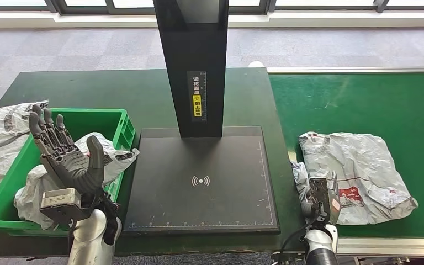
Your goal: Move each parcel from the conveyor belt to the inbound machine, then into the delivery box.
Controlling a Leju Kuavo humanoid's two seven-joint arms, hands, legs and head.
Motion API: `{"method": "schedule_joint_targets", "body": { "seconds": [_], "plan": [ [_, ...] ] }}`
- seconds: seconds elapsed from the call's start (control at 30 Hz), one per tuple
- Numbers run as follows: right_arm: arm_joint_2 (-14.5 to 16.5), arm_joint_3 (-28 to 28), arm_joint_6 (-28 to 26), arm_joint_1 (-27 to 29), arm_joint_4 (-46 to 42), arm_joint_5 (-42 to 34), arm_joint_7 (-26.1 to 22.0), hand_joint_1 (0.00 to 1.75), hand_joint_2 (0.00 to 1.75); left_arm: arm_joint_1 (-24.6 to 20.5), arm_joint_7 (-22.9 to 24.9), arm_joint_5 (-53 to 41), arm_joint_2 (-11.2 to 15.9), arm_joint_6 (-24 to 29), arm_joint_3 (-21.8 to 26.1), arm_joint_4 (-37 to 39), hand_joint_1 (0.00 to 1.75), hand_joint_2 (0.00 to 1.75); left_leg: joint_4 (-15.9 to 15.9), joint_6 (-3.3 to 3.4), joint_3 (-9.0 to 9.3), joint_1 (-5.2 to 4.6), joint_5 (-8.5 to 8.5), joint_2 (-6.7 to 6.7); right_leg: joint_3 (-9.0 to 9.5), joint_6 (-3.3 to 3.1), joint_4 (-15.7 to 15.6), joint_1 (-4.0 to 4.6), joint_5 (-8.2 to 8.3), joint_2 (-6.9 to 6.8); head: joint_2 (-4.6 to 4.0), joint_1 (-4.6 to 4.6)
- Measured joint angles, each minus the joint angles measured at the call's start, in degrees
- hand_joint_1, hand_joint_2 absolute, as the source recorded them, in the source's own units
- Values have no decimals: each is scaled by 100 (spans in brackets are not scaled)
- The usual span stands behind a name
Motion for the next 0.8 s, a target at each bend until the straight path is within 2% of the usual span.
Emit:
{"method": "schedule_joint_targets", "body": {
  "seconds": [0.1,0.2,0.37,0.57,0.77,0.8],
  "plan": [
    [-7,77,831,81,-221,-671,-236,0,175,-4,-8,0,0,-69,0,18,0,175,0,-1,3,-1,0,7,0,-1,0,1,2,8,0,-1],
    [-5,419,1119,207,-553,-1067,-272,0,175,-8,-11,1,0,-114,0,50,0,175,0,-1,4,-1,0,7,-3,-2,2,2,2,7,0,-2],
    [-5,816,1142,304,-875,-1254,-275,0,175,-10,-13,1,0,-132,0,92,0,175,0,-2,3,0,1,2,-2,-2,3,1,1,2,0,-2],
    [-7,1310,739,390,-1156,-1609,-275,0,175,-16,-18,1,0,-205,0,132,0,175,0,-2,2,0,1,4,-3,-2,2,-4,2,5,0,-2],
    [-7,1555,665,409,-1212,-1638,-274,0,175,-17,-18,0,0,-206,0,149,0,175,0,-2,2,0,1,3,-3,-2,2,-2,2,3,0,-2],
    [-7,1575,662,411,-1216,-1639,-274,44,175,-17,-18,0,0,-207,0,153,0,175,0,-2,2,0,1,3,-3,-2,2,-2,2,3,0,-2]
  ]
}}
